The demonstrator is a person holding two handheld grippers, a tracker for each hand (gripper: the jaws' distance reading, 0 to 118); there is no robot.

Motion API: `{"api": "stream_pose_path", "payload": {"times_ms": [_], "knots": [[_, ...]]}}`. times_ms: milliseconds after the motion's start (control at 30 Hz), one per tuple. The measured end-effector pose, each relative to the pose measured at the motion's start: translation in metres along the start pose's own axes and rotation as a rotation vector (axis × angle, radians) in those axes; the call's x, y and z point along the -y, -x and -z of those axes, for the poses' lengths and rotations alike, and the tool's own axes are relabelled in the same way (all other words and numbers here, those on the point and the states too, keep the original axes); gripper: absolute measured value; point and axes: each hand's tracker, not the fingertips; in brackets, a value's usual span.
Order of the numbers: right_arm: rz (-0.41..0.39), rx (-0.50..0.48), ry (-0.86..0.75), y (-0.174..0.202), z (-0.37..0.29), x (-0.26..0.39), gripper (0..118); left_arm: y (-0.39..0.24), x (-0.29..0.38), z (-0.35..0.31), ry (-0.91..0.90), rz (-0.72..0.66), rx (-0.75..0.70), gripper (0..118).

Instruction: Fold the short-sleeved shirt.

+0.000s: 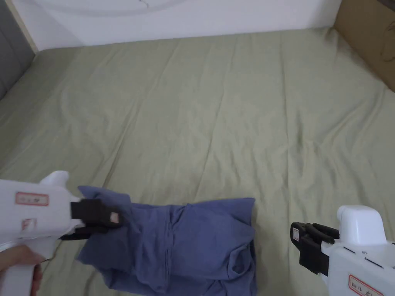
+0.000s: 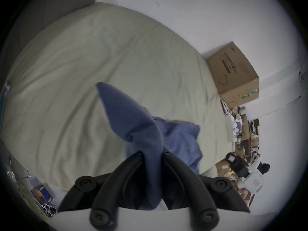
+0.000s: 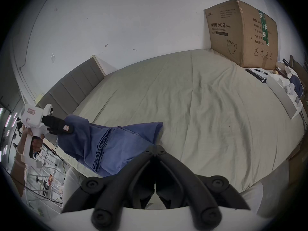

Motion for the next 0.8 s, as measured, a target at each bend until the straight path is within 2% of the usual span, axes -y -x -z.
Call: {"api": "stream_pose_path", "payload": {"times_ms": [200,333,367,400,433,467,500,600,733,767,800], "knots": [[0.019,0.022,-0.011,-0.016,-0.013,0.003,0,-0.087,0.007,0.074,0.136,0.176,0.076,8],[0.051,0.043,-0.013,-0.03,-0.019,0.007,0,-0.119,0.018,0.133,0.258,0.214,0.068,11],[0.06,0.049,-0.012,-0.034,-0.021,0.008,0,-0.123,0.021,0.143,0.286,0.252,0.057,20],[0.073,0.058,-0.012,-0.038,-0.023,0.009,0,-0.128,0.025,0.152,0.302,0.29,0.061,38],[0.086,0.061,-0.012,-0.042,-0.025,0.011,0,-0.132,0.029,0.156,0.307,0.306,0.058,73],[0.096,0.064,-0.011,-0.045,-0.027,0.012,0,-0.136,0.032,0.159,0.313,0.322,0.046,97],[0.104,0.068,-0.011,-0.048,-0.029,0.013,0,-0.137,0.037,0.159,0.309,0.339,0.044,109],[0.115,0.084,-0.005,-0.054,-0.031,0.017,0,-0.137,0.035,0.14,0.263,0.362,0.048,111],[0.132,0.085,0.01,-0.06,-0.026,0.02,0,-0.113,0.022,0.11,0.171,0.286,0.036,109],[0.134,0.084,0.014,-0.06,-0.025,0.021,0,-0.104,0.019,0.106,0.163,0.258,0.023,105],[0.134,0.082,0.019,-0.06,-0.023,0.021,0,-0.095,0.017,0.102,0.144,0.214,0.002,94]]}}
